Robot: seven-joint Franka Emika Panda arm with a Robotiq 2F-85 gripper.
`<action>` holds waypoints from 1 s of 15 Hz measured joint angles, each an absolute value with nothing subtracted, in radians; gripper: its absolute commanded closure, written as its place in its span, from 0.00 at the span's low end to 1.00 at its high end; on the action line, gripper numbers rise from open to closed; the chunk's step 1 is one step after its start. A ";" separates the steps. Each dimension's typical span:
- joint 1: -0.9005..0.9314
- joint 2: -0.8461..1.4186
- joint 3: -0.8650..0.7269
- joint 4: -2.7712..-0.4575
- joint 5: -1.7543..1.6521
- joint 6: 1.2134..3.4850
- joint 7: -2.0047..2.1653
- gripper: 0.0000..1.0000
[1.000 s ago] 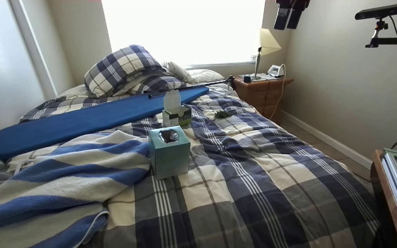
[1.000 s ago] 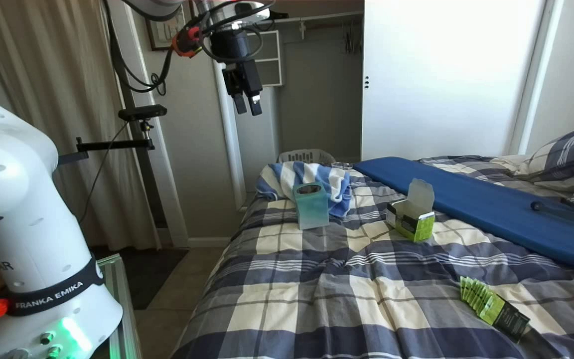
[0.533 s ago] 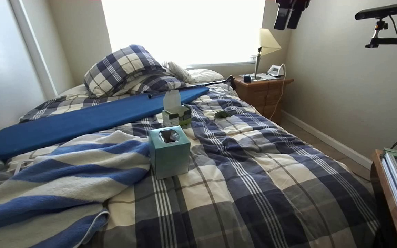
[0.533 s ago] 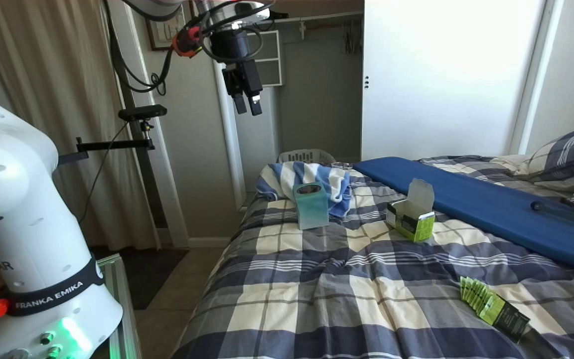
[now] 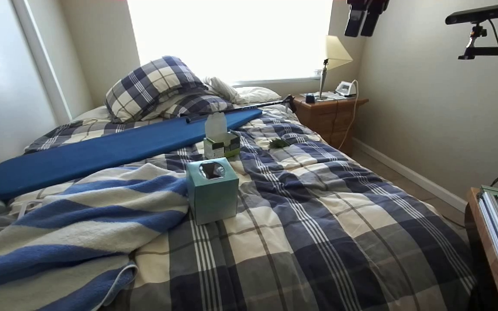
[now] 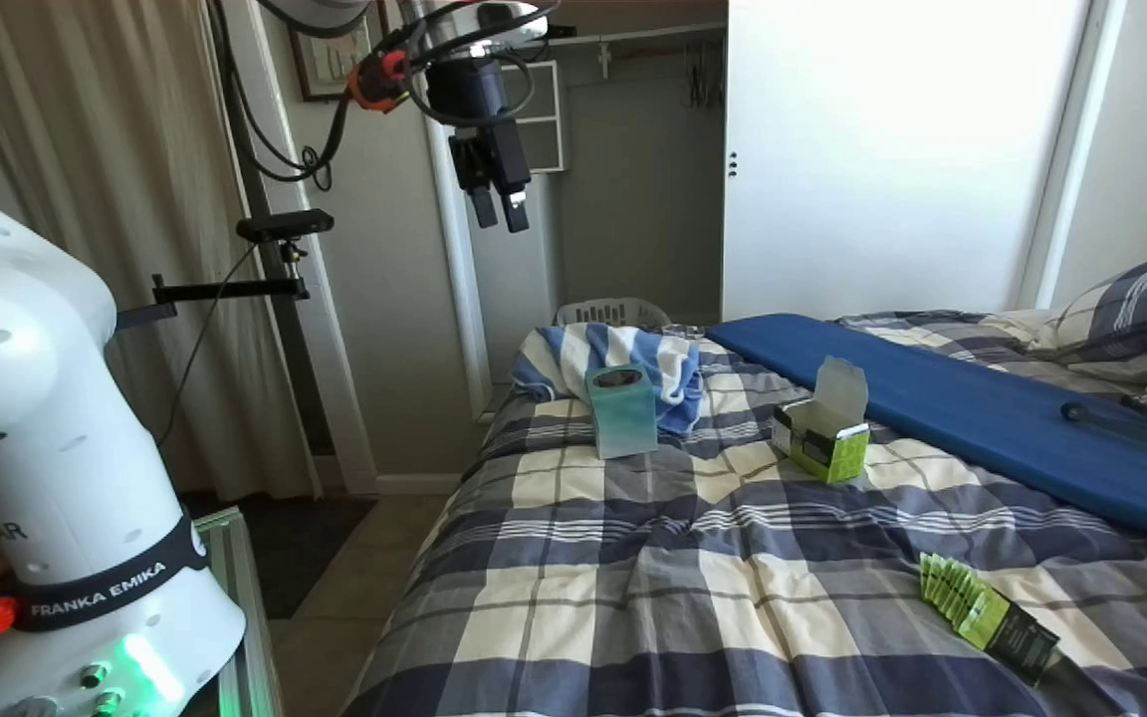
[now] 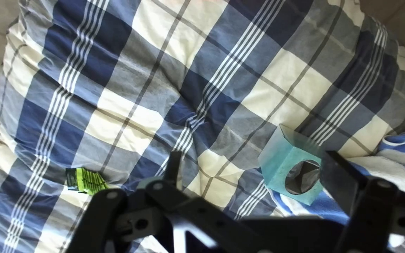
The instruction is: Put the green sachets in the green box
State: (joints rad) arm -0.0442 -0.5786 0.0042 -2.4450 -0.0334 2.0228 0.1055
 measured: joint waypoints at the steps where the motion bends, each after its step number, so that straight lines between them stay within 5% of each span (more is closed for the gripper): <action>1: -0.051 -0.562 -0.027 -2.430 -0.035 2.020 0.084 0.00; 7: -0.164 -0.335 -0.223 -2.292 -0.062 2.044 -0.094 0.00; 15: -0.180 0.145 -0.200 -2.152 -0.297 2.470 0.022 0.00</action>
State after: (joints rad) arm -0.1799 0.1447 -0.1998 -2.1518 -0.2975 2.4699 0.0219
